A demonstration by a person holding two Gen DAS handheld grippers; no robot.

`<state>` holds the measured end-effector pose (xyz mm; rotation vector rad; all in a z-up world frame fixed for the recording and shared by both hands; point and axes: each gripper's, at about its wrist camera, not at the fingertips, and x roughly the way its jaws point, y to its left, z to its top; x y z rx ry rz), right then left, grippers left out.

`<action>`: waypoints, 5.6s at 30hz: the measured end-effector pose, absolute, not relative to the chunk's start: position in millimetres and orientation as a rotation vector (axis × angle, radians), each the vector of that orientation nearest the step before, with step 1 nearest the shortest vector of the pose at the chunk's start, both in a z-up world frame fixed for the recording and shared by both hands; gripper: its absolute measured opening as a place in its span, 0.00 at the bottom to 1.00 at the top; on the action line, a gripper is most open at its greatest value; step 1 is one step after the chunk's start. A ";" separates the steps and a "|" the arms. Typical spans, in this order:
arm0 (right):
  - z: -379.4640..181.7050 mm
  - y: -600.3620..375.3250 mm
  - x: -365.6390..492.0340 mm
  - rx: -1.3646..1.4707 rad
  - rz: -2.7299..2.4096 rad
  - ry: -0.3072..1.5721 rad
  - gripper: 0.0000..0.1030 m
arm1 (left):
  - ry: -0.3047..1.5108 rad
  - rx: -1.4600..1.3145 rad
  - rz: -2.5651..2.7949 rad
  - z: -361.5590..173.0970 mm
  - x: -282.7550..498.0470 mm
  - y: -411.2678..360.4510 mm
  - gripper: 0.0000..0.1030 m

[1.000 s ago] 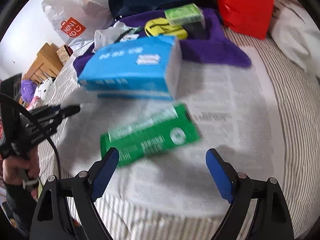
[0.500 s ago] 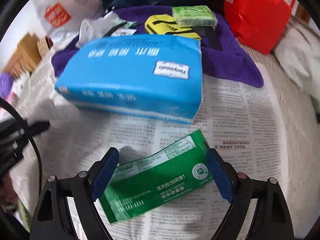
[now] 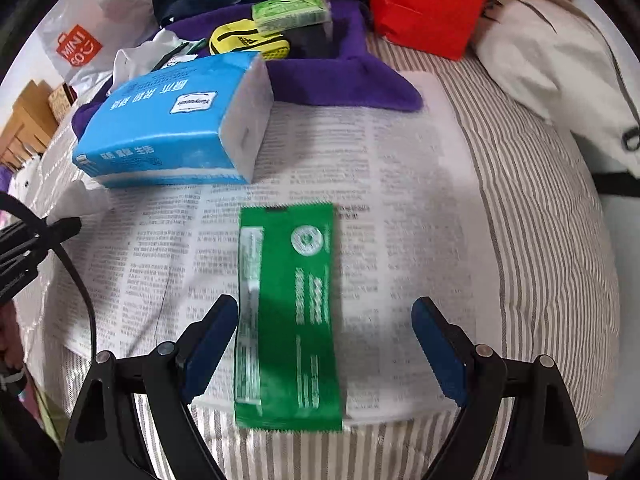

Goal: Organize soft objects
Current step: 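Grasp the long green wrapper on the newspaper with the right tool, then carry the green wrapper and the white tissue over the purple towel with both tools, then lay the green wrapper on the towel beside the yellow pouch and open the right tool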

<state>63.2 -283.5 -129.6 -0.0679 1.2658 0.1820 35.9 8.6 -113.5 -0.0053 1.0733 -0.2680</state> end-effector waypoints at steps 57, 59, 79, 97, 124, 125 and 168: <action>-126.2 -272.2 41.7 -0.157 0.440 1.121 0.25 | 1.017 -0.069 -0.154 -116.9 23.1 11.1 0.18; -121.7 -272.5 41.5 -0.163 0.450 1.115 0.25 | 1.019 -0.077 -0.149 -114.8 25.1 12.9 0.18; -89.9 -297.5 56.7 -0.061 0.489 1.093 0.25 | 1.000 -0.072 -0.097 -87.6 35.5 27.7 0.18; -52.0 -291.8 86.9 -0.059 0.507 0.983 0.25 | 0.967 -0.069 -0.076 -60.8 48.4 29.3 0.18; -40.6 -243.5 185.7 -0.054 0.563 0.929 0.25 | 0.925 -0.080 -0.091 -38.0 122.6 28.4 0.18; -40.5 -240.9 189.3 -0.057 0.566 0.927 0.25 | 0.925 -0.083 -0.087 -37.9 124.9 29.3 0.18; -96.5 -123.6 282.4 -0.165 0.706 1.113 0.49 | 0.967 -0.148 -0.021 -69.1 162.2 71.9 0.18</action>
